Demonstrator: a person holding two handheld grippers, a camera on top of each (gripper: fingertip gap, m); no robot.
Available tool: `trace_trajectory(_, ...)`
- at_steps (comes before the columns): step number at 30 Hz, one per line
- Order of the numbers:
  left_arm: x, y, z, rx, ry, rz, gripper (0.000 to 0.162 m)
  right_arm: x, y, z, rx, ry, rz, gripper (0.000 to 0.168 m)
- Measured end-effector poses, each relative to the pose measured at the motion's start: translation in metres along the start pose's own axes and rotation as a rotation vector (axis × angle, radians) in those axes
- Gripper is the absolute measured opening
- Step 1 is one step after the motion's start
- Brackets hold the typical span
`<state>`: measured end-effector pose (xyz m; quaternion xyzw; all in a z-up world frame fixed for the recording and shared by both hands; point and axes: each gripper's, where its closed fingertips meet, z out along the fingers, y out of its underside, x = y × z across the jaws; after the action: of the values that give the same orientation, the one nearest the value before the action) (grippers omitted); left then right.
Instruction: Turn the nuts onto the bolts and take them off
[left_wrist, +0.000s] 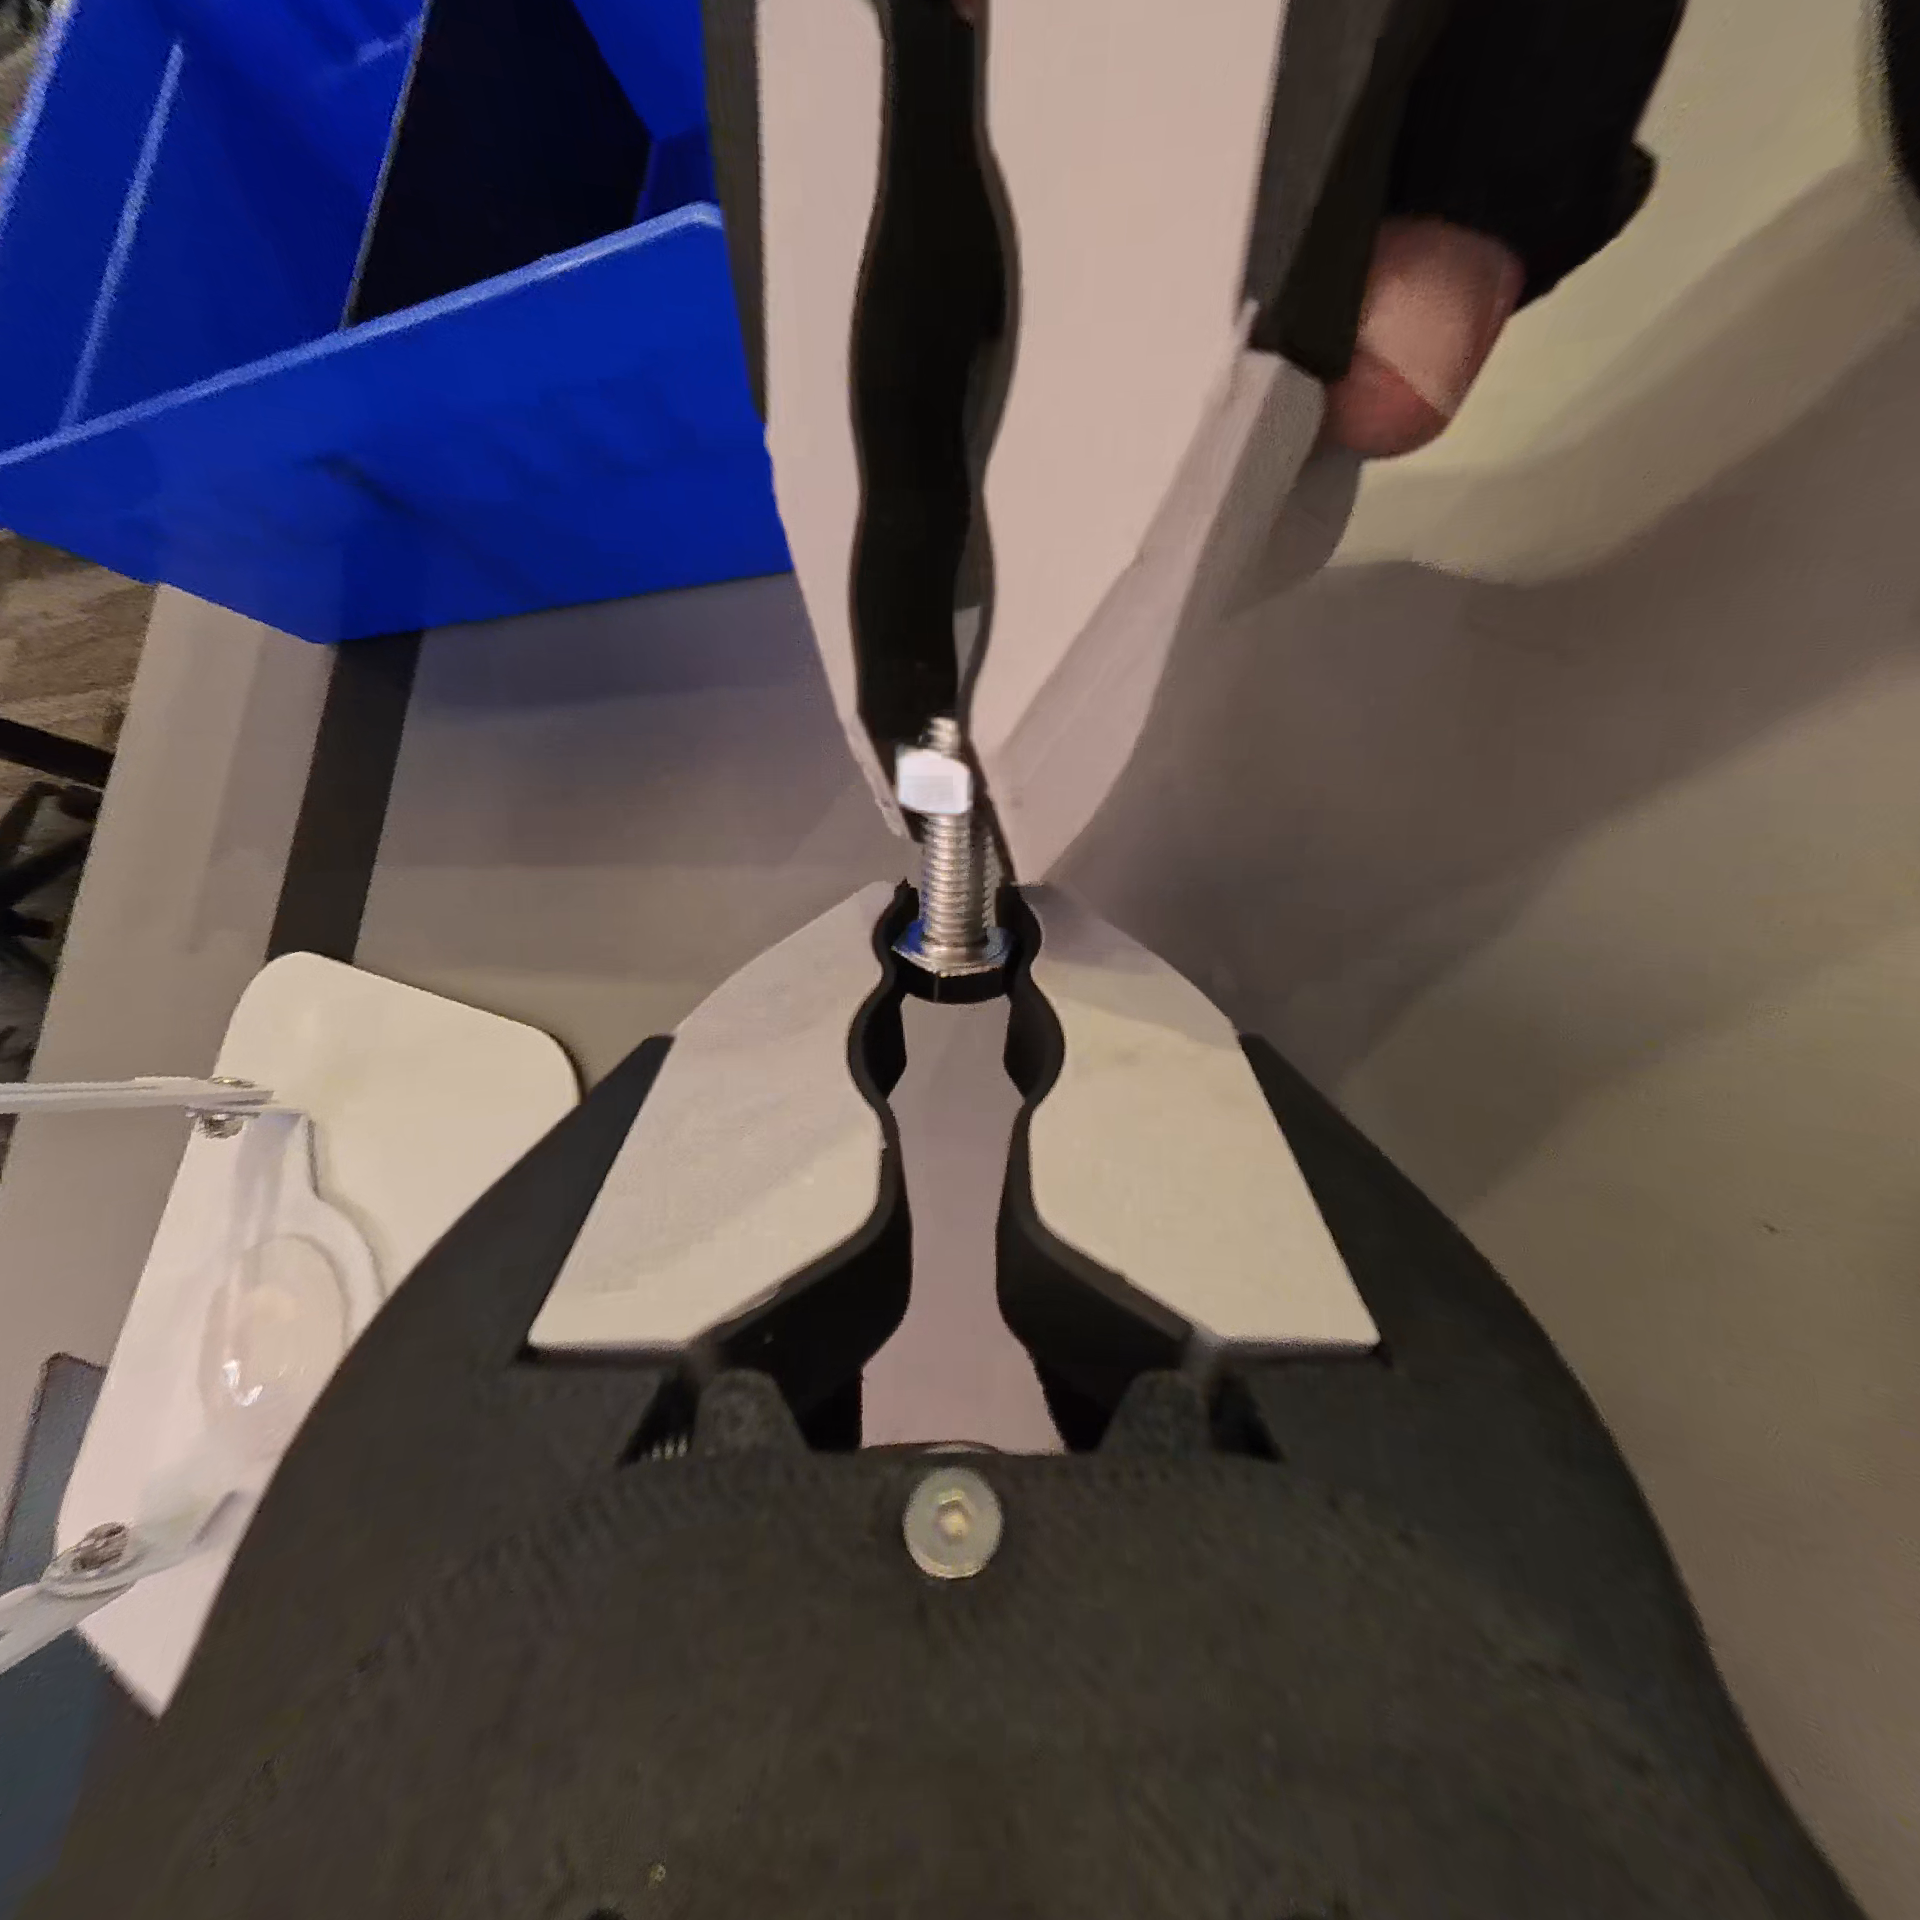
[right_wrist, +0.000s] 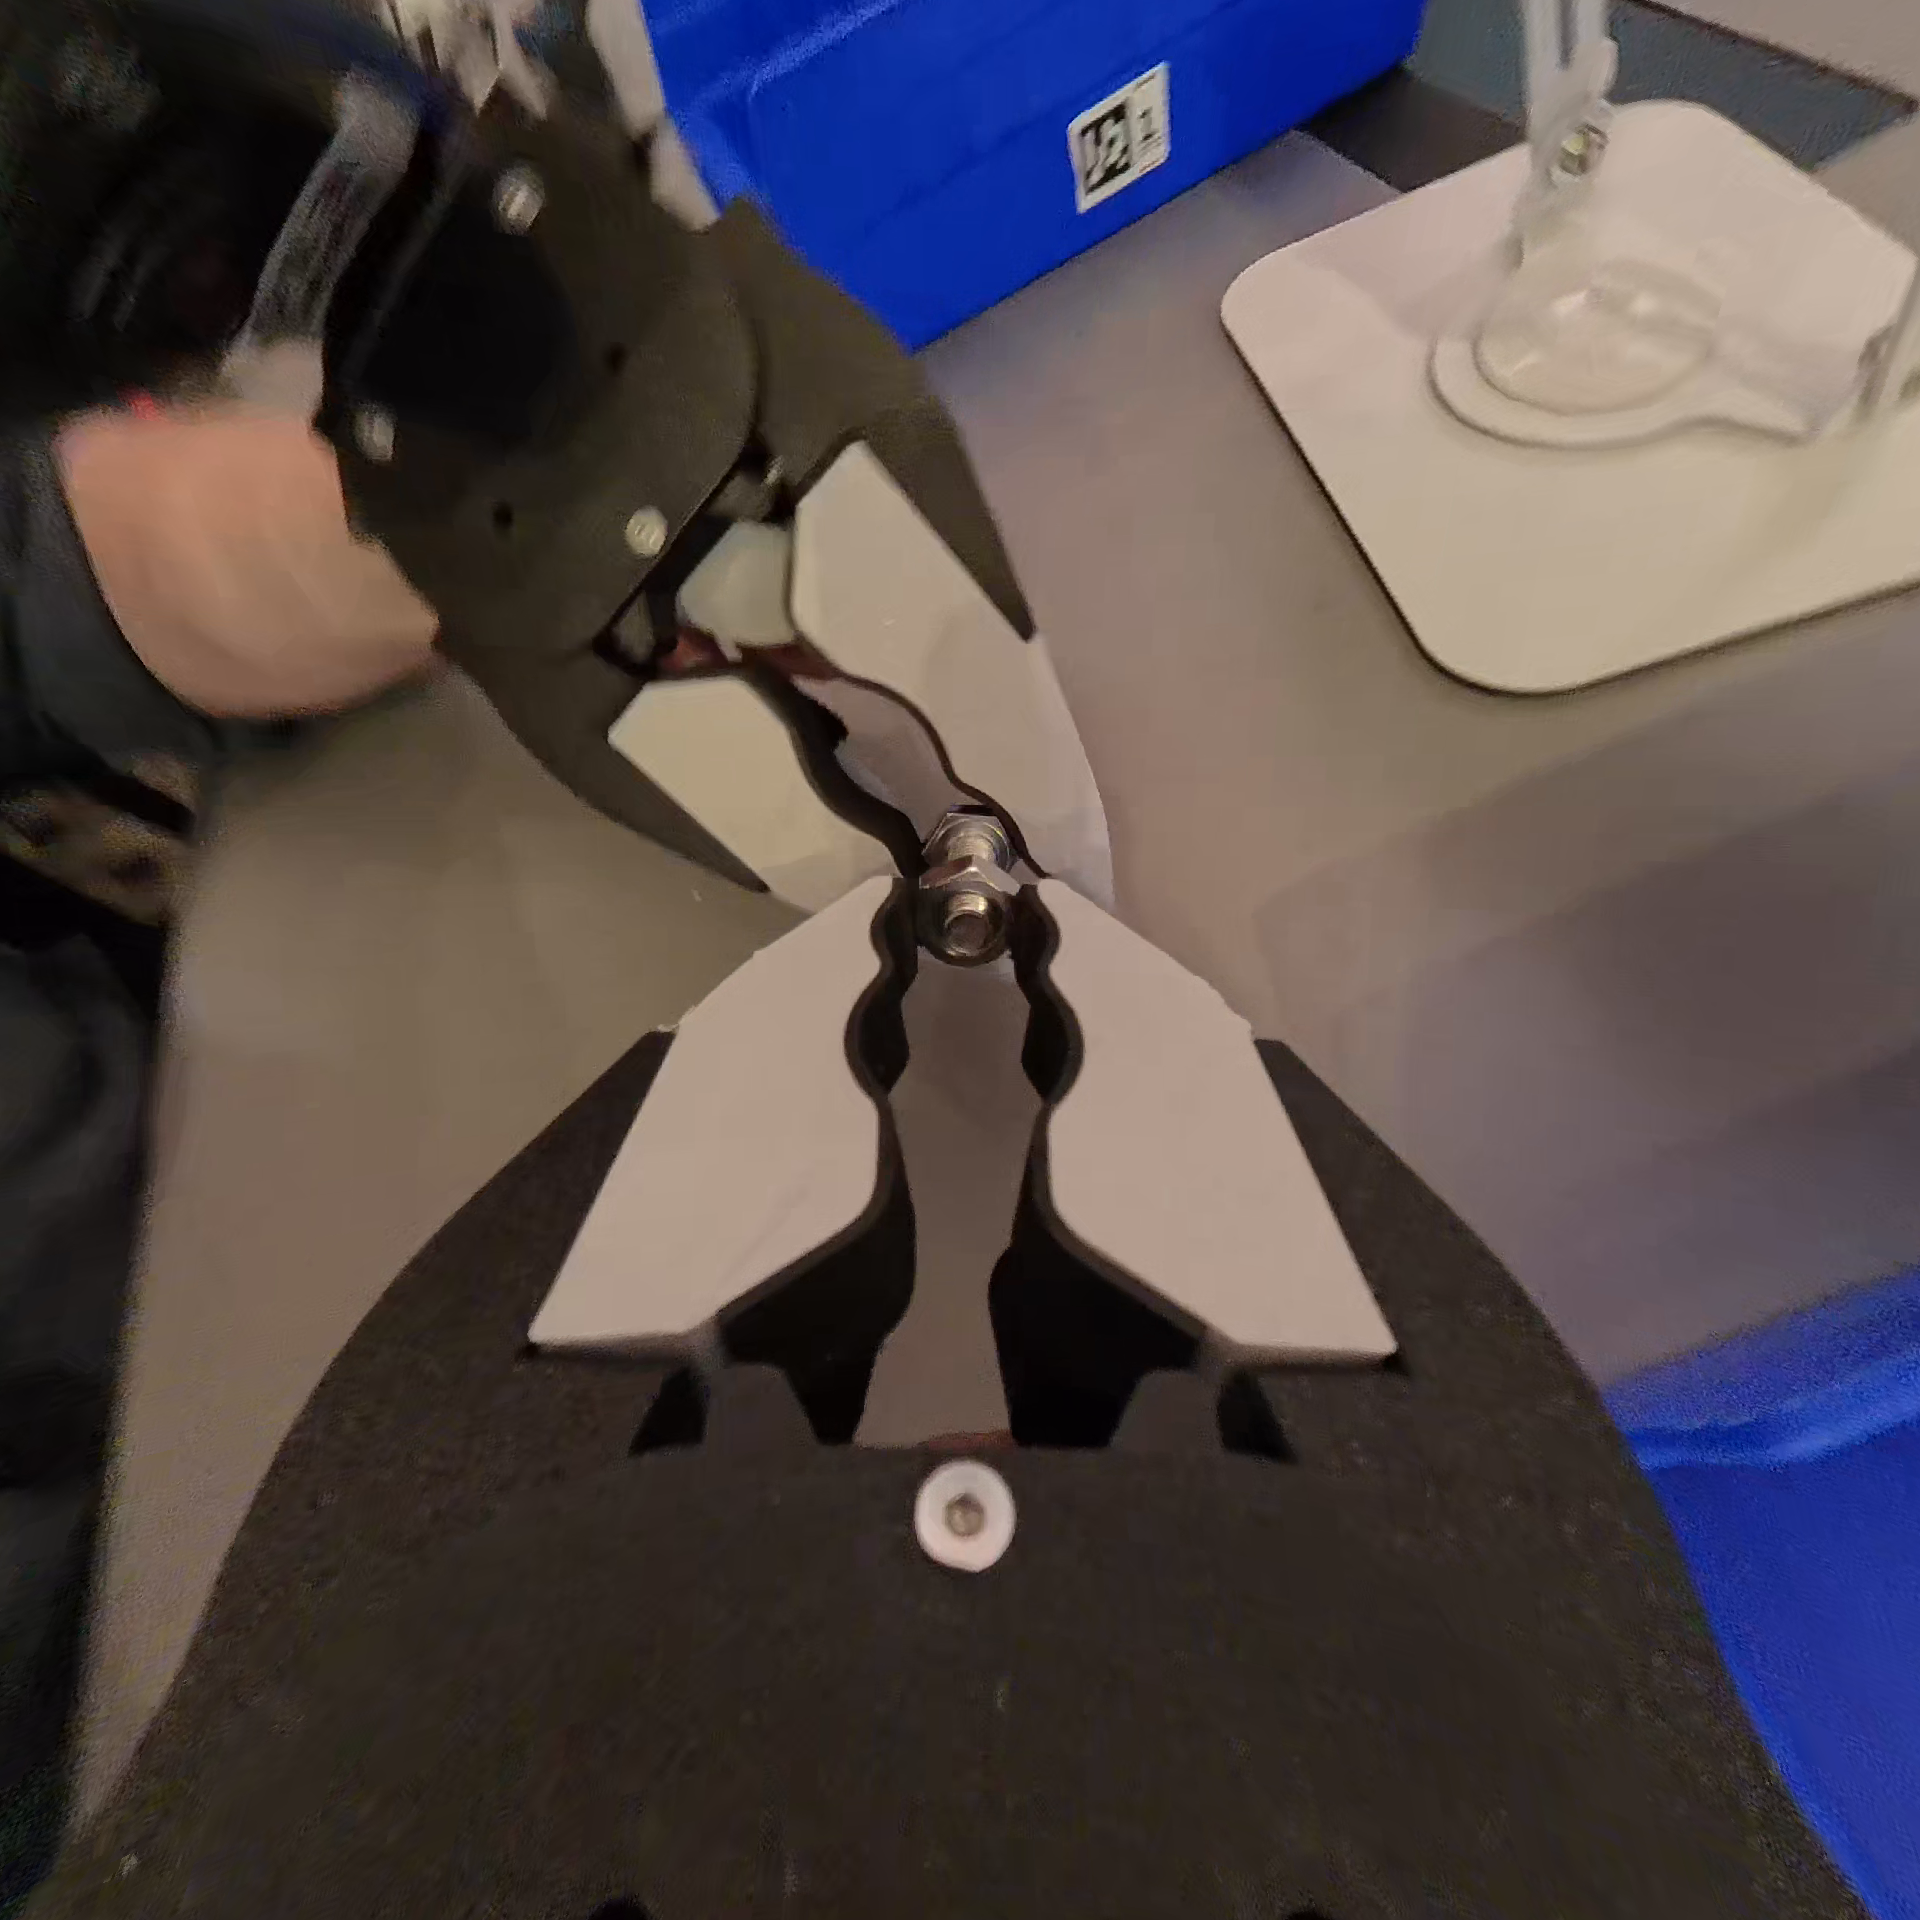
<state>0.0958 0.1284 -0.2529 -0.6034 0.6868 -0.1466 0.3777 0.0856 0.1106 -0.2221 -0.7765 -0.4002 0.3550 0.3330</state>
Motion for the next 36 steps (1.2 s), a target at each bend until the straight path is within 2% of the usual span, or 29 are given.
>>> trace_trajectory(4, 0.020, 0.000, -0.003, 0.027, 0.185, -0.064, 0.015, -0.008, 0.009, 0.000, -0.169, 0.064, -0.478, 0.018)
trace_trajectory(8, 0.047, -0.005, -0.010, 0.086, 0.424, -0.126, 0.015, -0.015, 0.017, -0.005, -0.390, 0.120, -1.104, 0.018)
trace_trajectory(10, 0.054, -0.006, -0.011, 0.106, 0.482, -0.153, 0.015, -0.014, 0.018, -0.006, -0.489, 0.145, -1.294, 0.018)
trace_trajectory(13, 0.053, -0.006, -0.010, 0.122, 0.493, -0.164, 0.015, -0.012, 0.016, -0.006, -0.548, 0.162, -1.381, 0.018)
trace_trajectory(14, 0.051, -0.006, -0.010, 0.123, 0.477, -0.161, 0.015, -0.012, 0.015, -0.005, -0.543, 0.166, -1.357, 0.021)
trace_trajectory(15, 0.048, -0.005, -0.009, 0.117, 0.457, -0.159, 0.015, -0.012, 0.014, -0.005, -0.521, 0.166, -1.300, 0.038)
trace_trajectory(16, 0.044, -0.003, -0.008, 0.107, 0.424, -0.152, 0.015, -0.012, 0.012, -0.005, -0.490, 0.166, -1.223, 0.044)
trace_trajectory(18, 0.036, -0.001, -0.006, 0.093, 0.359, -0.133, 0.015, -0.012, 0.007, -0.007, -0.405, 0.160, -1.035, 0.047)
trace_trajectory(21, 0.019, -0.002, -0.004, 0.085, 0.226, -0.107, 0.015, -0.005, -0.002, -0.012, -0.236, 0.167, -0.627, 0.041)
trace_trajectory(24, 0.008, -0.003, -0.002, 0.065, 0.102, -0.052, 0.015, 0.001, -0.003, -0.014, -0.076, 0.087, -0.195, 0.038)
trace_trajectory(26, 0.005, -0.006, -0.002, 0.062, 0.053, -0.034, 0.015, 0.005, 0.002, -0.013, -0.023, 0.032, 0.020, 0.036)
trace_trajectory(31, 0.000, -0.005, 0.001, 0.015, -0.036, 0.021, 0.015, 0.000, 0.008, -0.006, 0.064, -0.041, 0.217, 0.030)
trace_trajectory(36, 0.000, -0.005, 0.002, -0.003, -0.066, 0.057, 0.015, -0.001, 0.005, -0.005, 0.088, -0.040, 0.238, 0.018)
